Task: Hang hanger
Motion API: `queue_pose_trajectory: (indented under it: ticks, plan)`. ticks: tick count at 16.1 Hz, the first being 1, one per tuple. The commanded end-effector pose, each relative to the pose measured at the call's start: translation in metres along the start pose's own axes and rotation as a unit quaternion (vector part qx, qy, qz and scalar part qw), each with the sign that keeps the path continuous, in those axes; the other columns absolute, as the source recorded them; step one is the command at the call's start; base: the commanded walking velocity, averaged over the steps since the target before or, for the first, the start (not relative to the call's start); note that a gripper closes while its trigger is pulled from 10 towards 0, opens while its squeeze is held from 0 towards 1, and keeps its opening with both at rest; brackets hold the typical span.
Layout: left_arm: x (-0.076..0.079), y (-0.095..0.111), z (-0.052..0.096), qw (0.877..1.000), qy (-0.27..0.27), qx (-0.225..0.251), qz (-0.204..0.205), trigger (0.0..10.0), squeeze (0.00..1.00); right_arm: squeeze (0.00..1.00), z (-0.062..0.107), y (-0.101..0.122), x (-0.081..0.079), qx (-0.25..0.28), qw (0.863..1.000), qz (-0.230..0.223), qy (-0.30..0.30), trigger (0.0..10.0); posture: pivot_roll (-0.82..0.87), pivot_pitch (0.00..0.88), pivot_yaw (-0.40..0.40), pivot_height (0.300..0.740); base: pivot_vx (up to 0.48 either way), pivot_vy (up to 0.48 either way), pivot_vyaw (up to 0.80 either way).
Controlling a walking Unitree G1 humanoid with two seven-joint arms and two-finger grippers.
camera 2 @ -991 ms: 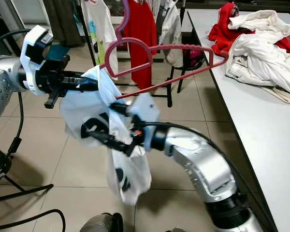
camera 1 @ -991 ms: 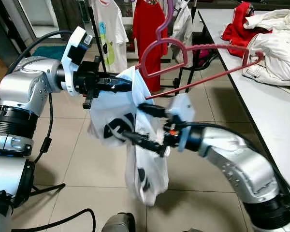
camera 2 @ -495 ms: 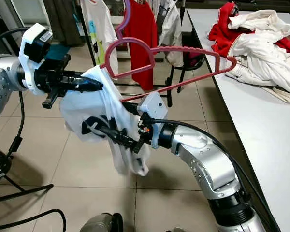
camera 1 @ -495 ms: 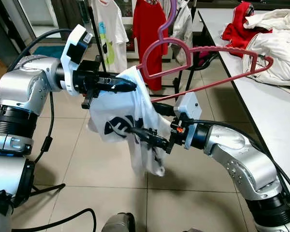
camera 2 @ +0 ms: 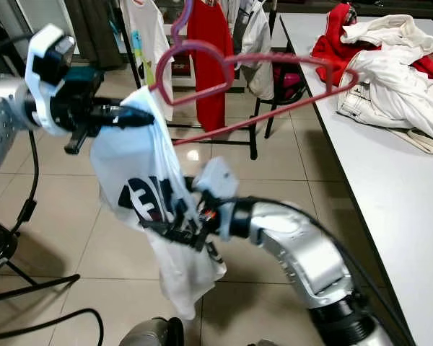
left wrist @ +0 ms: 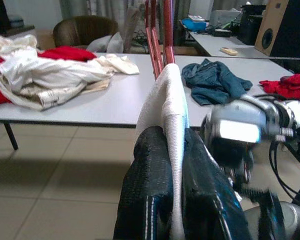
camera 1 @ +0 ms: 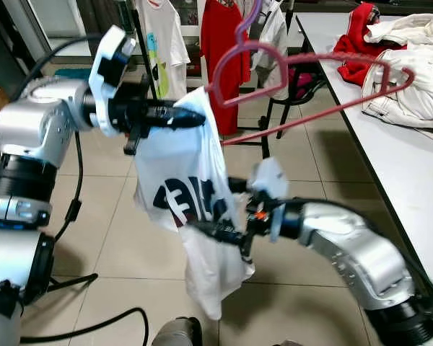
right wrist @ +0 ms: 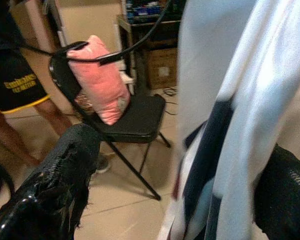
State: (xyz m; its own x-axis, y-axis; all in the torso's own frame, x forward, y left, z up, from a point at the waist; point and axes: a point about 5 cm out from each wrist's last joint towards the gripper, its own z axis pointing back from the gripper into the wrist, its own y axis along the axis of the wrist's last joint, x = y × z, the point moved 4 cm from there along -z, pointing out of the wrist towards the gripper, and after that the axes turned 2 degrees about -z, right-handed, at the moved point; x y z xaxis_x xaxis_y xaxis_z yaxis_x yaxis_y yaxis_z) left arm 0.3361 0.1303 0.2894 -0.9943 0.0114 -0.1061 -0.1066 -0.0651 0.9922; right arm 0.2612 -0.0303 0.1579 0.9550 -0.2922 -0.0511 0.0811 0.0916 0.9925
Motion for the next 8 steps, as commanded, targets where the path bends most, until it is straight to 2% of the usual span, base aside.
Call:
queue_pose_trajectory:
  ticks: [1, 4, 8]
  plan:
    - [-0.002, 0.013, 0.002, 1.000, 0.005, 0.012, -0.016, 0.0, 0.00, 0.00, -0.003, -0.008, -0.002, -0.014, 1.000, -0.002, 0.013, 10.0, 0.10, 0.062, 0.091, 0.740, 0.000, 0.000, 0.00]
    - [-0.004, 0.017, 0.005, 1.000, 0.011, 0.016, -0.020, 0.0, 0.00, 0.00, -0.003, -0.039, -0.003, -0.062, 0.997, -0.024, 0.033, 10.0, 0.10, 0.062, 0.091, 0.740, 0.000, 0.000, 0.00]
    - [-0.004, 0.017, 0.005, 1.000, 0.011, 0.016, -0.020, 0.0, 0.00, 0.00, -0.003, -0.039, -0.003, -0.062, 0.997, -0.024, 0.033, 10.0, 0.10, 0.062, 0.091, 0.740, 0.000, 0.000, 0.00]
